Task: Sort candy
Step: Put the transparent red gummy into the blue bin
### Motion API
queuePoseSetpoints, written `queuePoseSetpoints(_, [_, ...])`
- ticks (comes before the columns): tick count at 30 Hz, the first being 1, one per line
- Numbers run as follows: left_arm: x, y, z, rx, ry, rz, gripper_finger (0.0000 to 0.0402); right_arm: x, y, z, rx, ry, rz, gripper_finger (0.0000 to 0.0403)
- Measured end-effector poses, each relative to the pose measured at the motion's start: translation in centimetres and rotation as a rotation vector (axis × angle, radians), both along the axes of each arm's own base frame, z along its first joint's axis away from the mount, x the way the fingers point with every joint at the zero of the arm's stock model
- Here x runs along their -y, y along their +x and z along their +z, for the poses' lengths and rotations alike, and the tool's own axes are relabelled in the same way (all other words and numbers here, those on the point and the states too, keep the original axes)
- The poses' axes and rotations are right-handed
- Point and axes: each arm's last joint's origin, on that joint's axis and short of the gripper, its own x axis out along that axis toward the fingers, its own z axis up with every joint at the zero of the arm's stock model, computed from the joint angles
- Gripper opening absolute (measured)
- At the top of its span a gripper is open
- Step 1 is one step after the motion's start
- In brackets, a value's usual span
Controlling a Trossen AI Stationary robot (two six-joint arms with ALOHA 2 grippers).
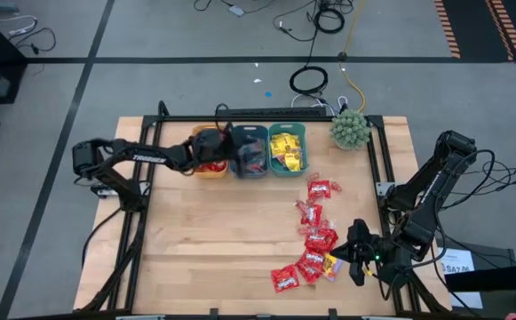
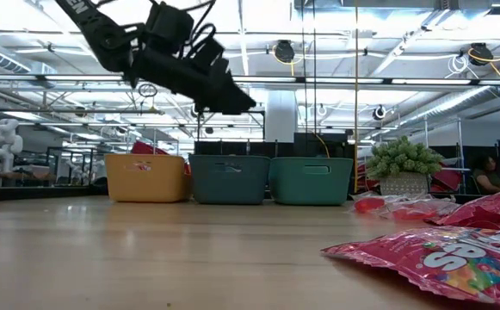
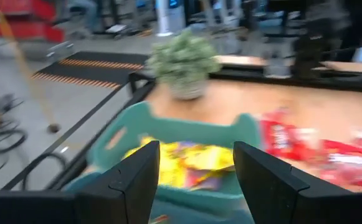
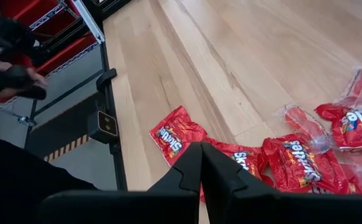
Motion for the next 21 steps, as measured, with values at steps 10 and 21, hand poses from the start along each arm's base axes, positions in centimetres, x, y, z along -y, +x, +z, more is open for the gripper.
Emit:
queuePoseSetpoints(10, [6.3, 1.5, 0.3, 0.026, 0.012, -0.179, 0.0215, 0.0, 0.0, 0.0, 0.003, -0.056, 0.040, 0.0000])
queuePoseSetpoints(21, [12.5, 3.2, -0.5, 0.102, 0.027, -0.296, 0.0215, 0.0, 0.0, 0.0, 0.001, -0.066, 0.054, 0.0000])
